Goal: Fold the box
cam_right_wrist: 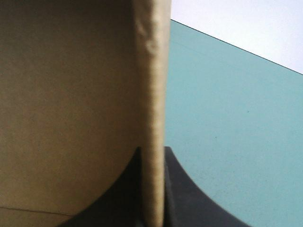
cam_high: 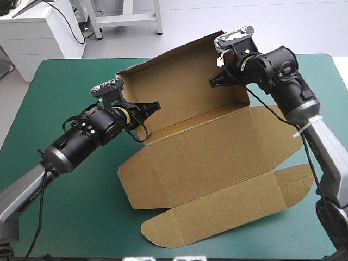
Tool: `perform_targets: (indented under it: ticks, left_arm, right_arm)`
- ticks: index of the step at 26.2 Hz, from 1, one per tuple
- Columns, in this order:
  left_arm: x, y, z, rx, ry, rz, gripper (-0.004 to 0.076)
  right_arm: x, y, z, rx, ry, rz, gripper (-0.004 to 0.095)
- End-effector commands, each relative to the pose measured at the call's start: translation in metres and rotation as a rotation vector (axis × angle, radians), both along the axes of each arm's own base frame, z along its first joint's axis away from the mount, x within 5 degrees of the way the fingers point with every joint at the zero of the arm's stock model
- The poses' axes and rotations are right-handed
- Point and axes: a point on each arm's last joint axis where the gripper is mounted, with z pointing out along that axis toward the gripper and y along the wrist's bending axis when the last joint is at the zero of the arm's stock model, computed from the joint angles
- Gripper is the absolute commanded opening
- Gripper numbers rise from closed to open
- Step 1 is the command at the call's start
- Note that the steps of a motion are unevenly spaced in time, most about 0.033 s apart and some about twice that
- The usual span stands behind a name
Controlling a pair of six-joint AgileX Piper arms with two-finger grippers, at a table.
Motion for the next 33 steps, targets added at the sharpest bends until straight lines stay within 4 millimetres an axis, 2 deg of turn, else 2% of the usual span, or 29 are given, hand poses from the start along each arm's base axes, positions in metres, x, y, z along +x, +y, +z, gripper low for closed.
perform_targets:
  ticks: [1,5,7,9,10,14,16,18,24,33]
  left_arm:
    - [-0.002,0.0,0.027,-0.05,-0.136,-0.021,-0.0003]
    - [0.0,0.002,0.039,0.018,-0.183,-0.066,-0.0008]
    - [0.004,0.002,0.045,0.148,-0.156,-0.125,-0.0008]
    - [0.019,-0.004,0.044,0.289,-0.076,-0.15,-0.0008]
    - [0.029,-0.01,0.046,0.344,-0.044,-0.166,-0.0008]
    - [0.05,-0.024,0.047,0.423,0.016,-0.212,-0.0008]
    - [0.063,-0.031,0.034,0.505,0.093,-0.232,-0.0008]
    - [0.069,-0.034,0.023,0.54,0.135,-0.261,-0.0008]
    - [0.087,-0.037,-0.012,0.432,0.279,-0.33,-0.0008]
    - [0.095,-0.029,-0.024,0.447,0.318,-0.335,-0.0008]
  right_arm:
    - [-0.018,-0.004,0.034,0.079,-0.116,0.019,-0.0017]
    - [-0.021,-0.008,0.029,0.044,-0.045,-0.001,-0.0017]
    - [-0.019,-0.008,0.024,0.048,-0.01,-0.021,-0.002]
    - [-0.009,-0.007,0.011,0.061,0.051,-0.05,-0.0021]
    - [-0.002,-0.003,-0.005,0.043,0.132,-0.066,-0.0021]
    - [0.016,0.003,-0.043,-0.014,0.291,-0.119,-0.0021]
    - [0.022,0.005,-0.06,-0.05,0.368,-0.13,-0.0021]
    - [0.025,0.007,-0.066,-0.05,0.386,-0.131,-0.0021]
    - [0.023,0.008,-0.087,-0.031,0.473,-0.124,-0.0021]
    - [0.02,0.009,-0.122,-0.029,0.562,-0.139,-0.0021]
